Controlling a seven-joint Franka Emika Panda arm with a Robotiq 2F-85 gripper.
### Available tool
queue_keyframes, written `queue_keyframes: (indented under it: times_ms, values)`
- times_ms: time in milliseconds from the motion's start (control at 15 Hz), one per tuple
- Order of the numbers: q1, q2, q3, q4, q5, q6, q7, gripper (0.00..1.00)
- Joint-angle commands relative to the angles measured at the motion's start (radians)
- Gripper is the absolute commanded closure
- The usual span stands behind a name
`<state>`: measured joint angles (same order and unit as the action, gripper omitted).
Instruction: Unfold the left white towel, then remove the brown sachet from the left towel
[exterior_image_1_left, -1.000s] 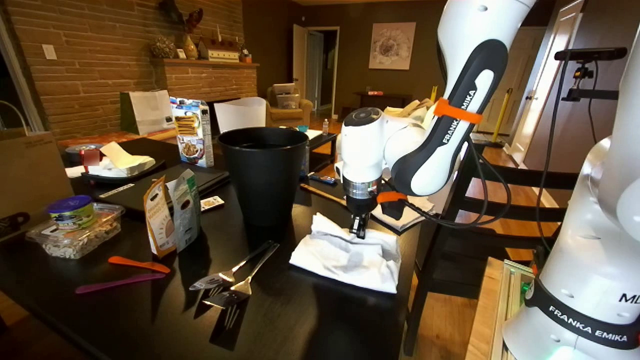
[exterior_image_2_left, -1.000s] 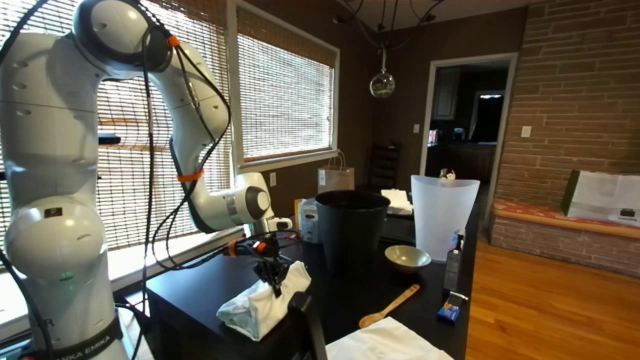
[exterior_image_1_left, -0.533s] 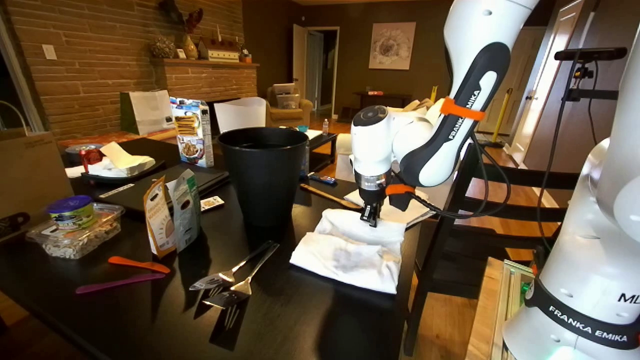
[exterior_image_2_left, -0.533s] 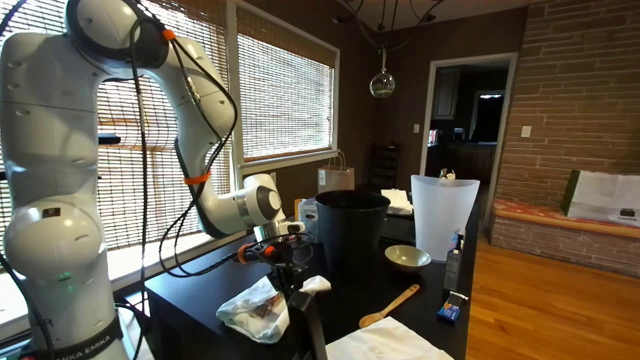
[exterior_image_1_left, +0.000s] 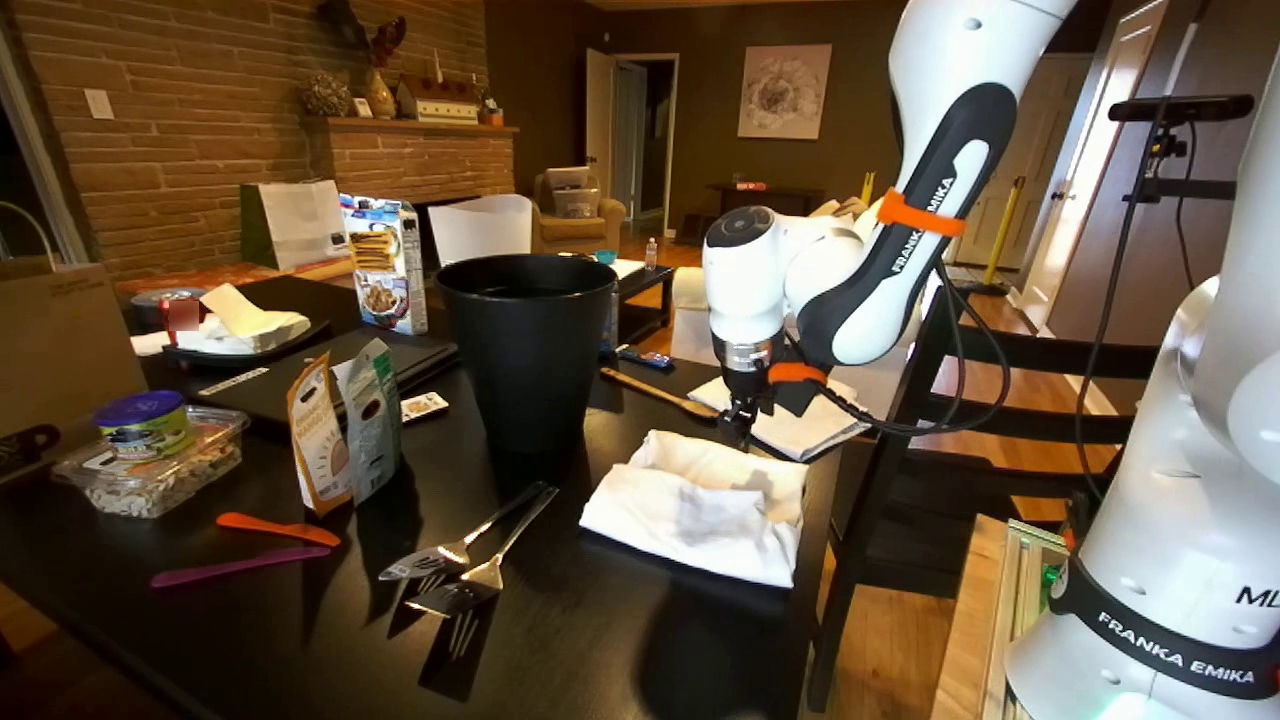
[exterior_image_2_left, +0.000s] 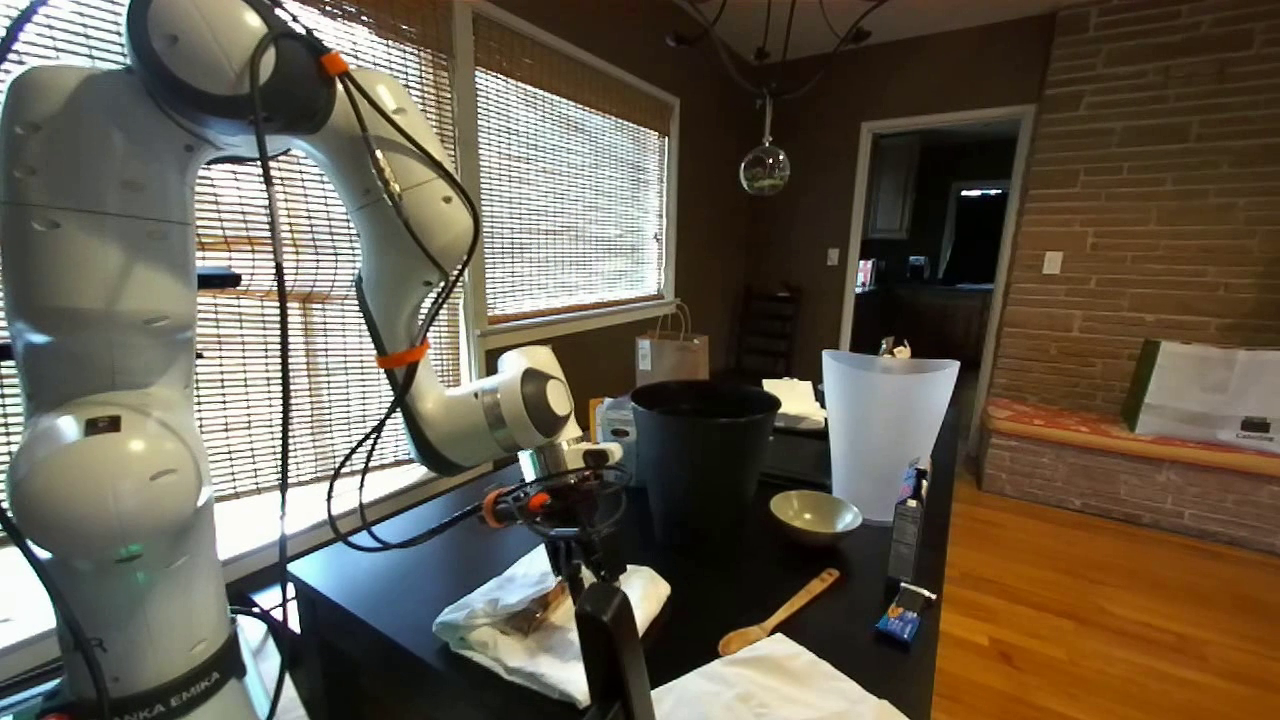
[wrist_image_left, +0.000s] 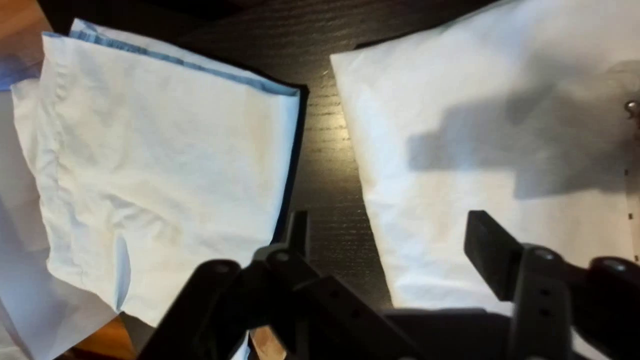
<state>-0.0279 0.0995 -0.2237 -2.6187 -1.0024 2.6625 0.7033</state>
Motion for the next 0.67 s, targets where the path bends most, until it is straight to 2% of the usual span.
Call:
queue_keyframes:
  times_ms: [0,133,333,467,533,600]
  values:
    - [-0.02,0.029,0.018,-0.019,0.213,0.051,-0.132,0.0]
    - [-0.03,0.038,0.037,-0.026,0.374,0.077,-0.25,0.0]
    - [-0.12,0.057,0.143,-0.041,0.625,0.107,-0.434,0.0]
    - [-0.163,0.062,0.215,-0.025,0.788,0.08,-0.555,0.0]
    - [-0.164,0.061,0.232,-0.012,0.871,0.058,-0.616,0.0]
    - [-0.127,0.056,0.207,-0.003,0.94,0.042,-0.668,0.0]
